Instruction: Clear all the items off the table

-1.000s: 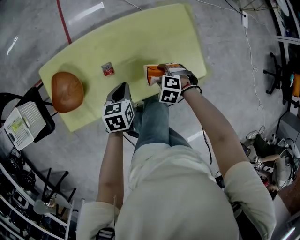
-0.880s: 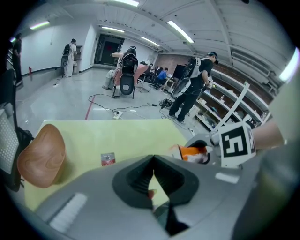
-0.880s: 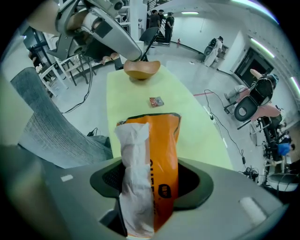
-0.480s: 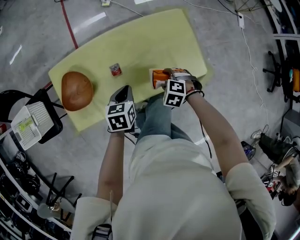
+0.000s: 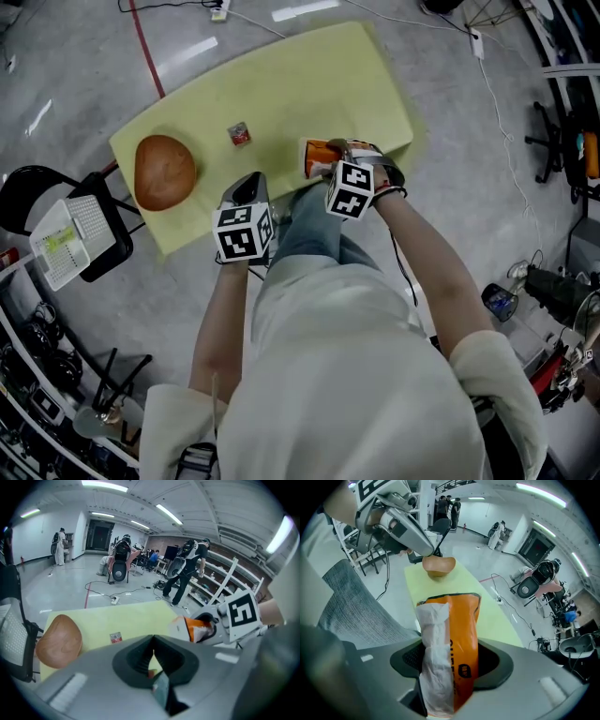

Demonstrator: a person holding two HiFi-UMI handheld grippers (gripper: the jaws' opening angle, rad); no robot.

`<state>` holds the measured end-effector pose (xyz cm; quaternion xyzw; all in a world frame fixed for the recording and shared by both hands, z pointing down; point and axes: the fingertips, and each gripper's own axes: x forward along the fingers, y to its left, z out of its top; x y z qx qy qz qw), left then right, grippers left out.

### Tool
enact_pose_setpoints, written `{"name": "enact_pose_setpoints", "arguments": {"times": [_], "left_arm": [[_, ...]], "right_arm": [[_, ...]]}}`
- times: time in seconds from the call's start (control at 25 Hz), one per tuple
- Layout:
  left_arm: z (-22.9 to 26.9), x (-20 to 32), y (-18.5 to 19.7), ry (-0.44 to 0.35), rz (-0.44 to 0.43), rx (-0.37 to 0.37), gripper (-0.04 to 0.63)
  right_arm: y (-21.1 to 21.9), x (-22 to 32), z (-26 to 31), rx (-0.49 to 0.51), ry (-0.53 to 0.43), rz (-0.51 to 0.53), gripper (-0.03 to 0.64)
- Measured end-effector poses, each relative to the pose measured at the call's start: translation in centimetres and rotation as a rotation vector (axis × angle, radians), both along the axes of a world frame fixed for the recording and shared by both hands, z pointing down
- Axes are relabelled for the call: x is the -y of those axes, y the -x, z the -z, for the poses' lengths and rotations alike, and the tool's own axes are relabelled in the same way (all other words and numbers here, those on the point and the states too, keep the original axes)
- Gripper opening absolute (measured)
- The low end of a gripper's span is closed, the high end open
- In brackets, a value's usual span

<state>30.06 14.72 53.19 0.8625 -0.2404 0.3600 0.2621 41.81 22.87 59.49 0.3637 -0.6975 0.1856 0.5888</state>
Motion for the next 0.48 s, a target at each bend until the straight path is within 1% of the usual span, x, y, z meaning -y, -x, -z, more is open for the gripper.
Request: {"name": "enact_pose_setpoints", "arguments": {"times": [0.2,0.48], "left_arm": [[1.7,-1.1,1.6,-0.028,-0.013,-0.001,0.009],[3.5,-1.3,3.5,-0.048,0.01,-0.001,0.009]], "right_arm": [[2.3,-0.9,1.8,0.02,-0.033,-0.044,0.276],[3.9,-0.4,4.8,0.074,-0.082,-0.177,0.276]]}}
